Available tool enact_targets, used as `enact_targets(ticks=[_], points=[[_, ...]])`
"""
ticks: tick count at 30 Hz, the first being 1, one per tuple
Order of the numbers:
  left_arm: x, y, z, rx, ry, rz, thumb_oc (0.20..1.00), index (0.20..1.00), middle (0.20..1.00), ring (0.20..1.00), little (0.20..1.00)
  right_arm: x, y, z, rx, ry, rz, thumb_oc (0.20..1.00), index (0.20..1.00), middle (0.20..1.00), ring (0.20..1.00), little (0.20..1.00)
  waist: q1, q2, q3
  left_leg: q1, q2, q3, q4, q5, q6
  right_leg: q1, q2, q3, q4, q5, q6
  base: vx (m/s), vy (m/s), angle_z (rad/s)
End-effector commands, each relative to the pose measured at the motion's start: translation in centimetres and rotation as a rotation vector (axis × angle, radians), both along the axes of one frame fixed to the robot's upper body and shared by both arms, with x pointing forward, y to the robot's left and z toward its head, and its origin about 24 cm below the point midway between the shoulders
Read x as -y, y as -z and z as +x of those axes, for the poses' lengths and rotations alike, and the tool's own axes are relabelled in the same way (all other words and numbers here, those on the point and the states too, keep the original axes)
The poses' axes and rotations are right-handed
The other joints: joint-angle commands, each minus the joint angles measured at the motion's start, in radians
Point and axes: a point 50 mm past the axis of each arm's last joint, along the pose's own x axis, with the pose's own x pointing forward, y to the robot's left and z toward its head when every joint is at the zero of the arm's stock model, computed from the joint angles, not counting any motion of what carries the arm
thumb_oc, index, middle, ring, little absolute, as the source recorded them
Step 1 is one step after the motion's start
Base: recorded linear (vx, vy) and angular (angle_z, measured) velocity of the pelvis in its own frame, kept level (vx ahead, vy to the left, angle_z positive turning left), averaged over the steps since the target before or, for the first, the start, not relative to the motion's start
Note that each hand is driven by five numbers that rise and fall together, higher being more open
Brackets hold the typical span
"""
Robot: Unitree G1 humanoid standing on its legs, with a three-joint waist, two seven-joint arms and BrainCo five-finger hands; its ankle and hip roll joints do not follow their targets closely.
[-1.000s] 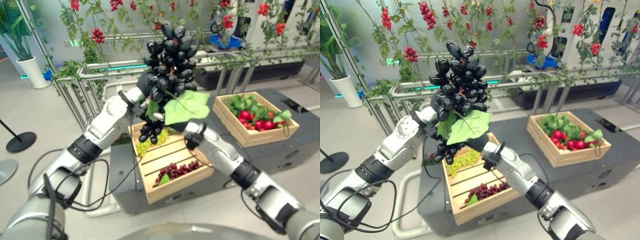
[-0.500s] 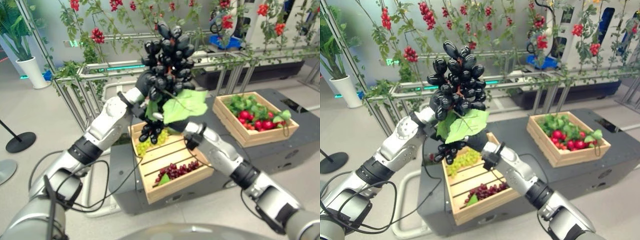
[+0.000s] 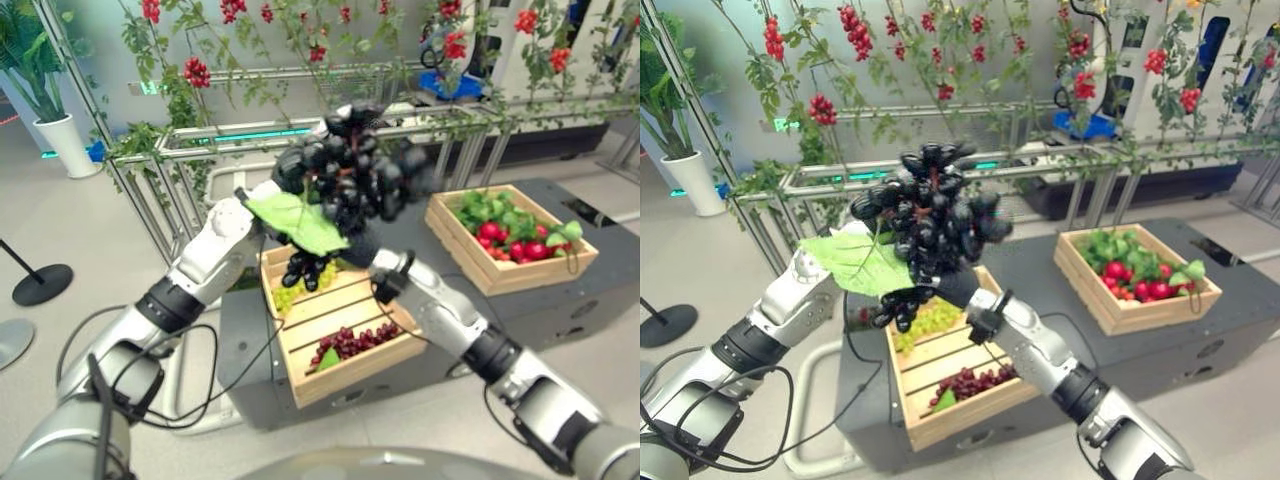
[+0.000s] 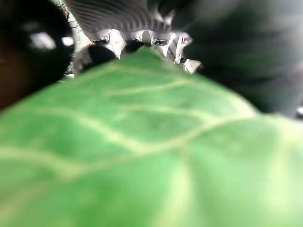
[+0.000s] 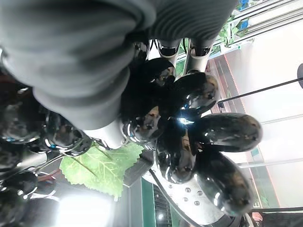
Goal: Pick up the fruits from the basket on one side to the basket on the other side
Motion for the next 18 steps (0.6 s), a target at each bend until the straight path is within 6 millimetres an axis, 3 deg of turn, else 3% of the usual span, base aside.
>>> enact_targets(ticks=[1, 4, 8, 9, 10, 11, 12, 15, 16, 18], points=[[-2.7, -1.4, 0.5, 0.076, -0.09, -0.026, 1.0, 1.0, 1.0, 1.0, 1.0, 2.5, -3.2, 1.7, 0.099, 0.114, 0.143, 0.2, 0.2, 0.2, 0.2, 0.2, -0.004, -0.046, -0.034, 0.006, -0.065, 0.016, 0.019, -0.043, 0.035, 0.02, -0.063, 0.016, 0.029, 0.005, 0.124, 0.0, 0.0, 0.0], [-3.3, -1.4, 0.4, 0.081, -0.102, -0.022, 1.0, 1.0, 1.0, 1.0, 1.0, 3.4, -3.3, 1.8, 0.112, 0.14, 0.133, 0.2, 0.2, 0.2, 0.2, 0.2, -0.003, -0.046, -0.034, 0.006, -0.065, 0.016, 0.019, -0.043, 0.035, 0.022, -0.064, 0.015, 0.029, 0.004, 0.124, 0.0, 0.0, 0.0], [-5.1, -1.3, 0.0, 0.085, -0.143, -0.011, 1.0, 1.0, 1.0, 1.0, 1.0, 6.9, -3.8, 2.1, 0.157, 0.25, 0.104, 0.2, 0.2, 0.2, 0.2, 0.2, -0.004, -0.049, -0.036, 0.009, -0.064, 0.011, 0.018, -0.043, 0.034, 0.024, -0.063, 0.012, 0.028, 0.002, 0.125, 0.0, 0.0, 0.0], [-5.1, -1.3, -0.1, 0.085, -0.143, -0.012, 1.0, 1.0, 1.0, 1.0, 1.0, 7.0, -3.8, 2.1, 0.157, 0.25, 0.103, 0.2, 0.2, 0.2, 0.2, 0.2, -0.004, -0.049, -0.036, 0.009, -0.064, 0.011, 0.018, -0.043, 0.034, 0.024, -0.063, 0.012, 0.028, 0.002, 0.125, 0.0, 0.0, 0.0], [-5.8, -1.3, -0.2, 0.085, -0.161, -0.016, 1.0, 1.0, 1.0, 1.0, 1.0, 8.7, -4.0, 2.3, 0.171, 0.309, 0.085, 0.2, 0.2, 0.2, 0.2, 0.2, -0.005, -0.05, -0.037, 0.009, -0.065, 0.01, 0.017, -0.043, 0.033, 0.024, -0.062, 0.011, 0.028, 0.002, 0.125, 0.0, 0.0, 0.0], [-5.8, -1.3, -0.2, 0.085, -0.161, -0.016, 1.0, 1.0, 1.0, 1.0, 1.0, 8.7, -4.0, 2.3, 0.17, 0.309, 0.084, 0.2, 0.2, 0.2, 0.2, 0.2, -0.005, -0.05, -0.037, 0.009, -0.065, 0.01, 0.017, -0.043, 0.033, 0.024, -0.062, 0.011, 0.028, 0.002, 0.125, 0.0, 0.0, 0.0], [-6.5, -1.2, -0.3, 0.079, -0.18, -0.021, 1.0, 1.0, 1.0, 1.0, 1.0, 10.4, -4.2, 2.4, 0.183, 0.366, 0.07, 0.2, 0.2, 0.2, 0.2, 0.2, -0.007, -0.051, -0.036, 0.008, -0.064, 0.007, 0.017, -0.043, 0.033, 0.025, -0.063, 0.011, 0.029, 0.002, 0.125, 0.0, 0.0, 0.0], [-7.2, -1.1, -0.5, 0.077, -0.196, -0.017, 1.0, 1.0, 1.0, 1.0, 1.0, 12.1, -4.5, 2.4, 0.196, 0.42, 0.053, 0.2, 0.2, 0.2, 0.2, 0.2, -0.008, -0.052, -0.036, 0.009, -0.064, 0.007, 0.017, -0.043, 0.032, 0.026, -0.063, 0.008, 0.029, 0.001, 0.126, 0.0, 0.0, 0.0], [-8.0, -1.1, -0.7, 0.078, -0.217, -0.012, 1.0, 1.0, 1.0, 1.0, 1.0, 13.9, -4.7, 2.3, 0.209, 0.484, 0.03, 0.2, 0.2, 0.2, 0.2, 0.2, -0.01, -0.053, -0.036, 0.01, -0.063, 0.007, 0.015, -0.044, 0.032, 0.027, -0.063, 0.007, 0.029, 0.0, 0.127, 0.0, 0.0, 0.0], [-8.4, -1.0, -0.8, 0.075, -0.227, -0.01, 1.0, 1.0, 1.0, 1.0, 1.0, 14.8, -4.8, 2.3, 0.215, 0.517, 0.024, 0.2, 0.2, 0.2, 0.2, 0.2, -0.011, -0.053, -0.036, 0.011, -0.063, 0.007, 0.015, -0.044, 0.032, 0.029, -0.062, 0.007, 0.029, 0.0, 0.127, 0.0, 0.0, 0.0]])
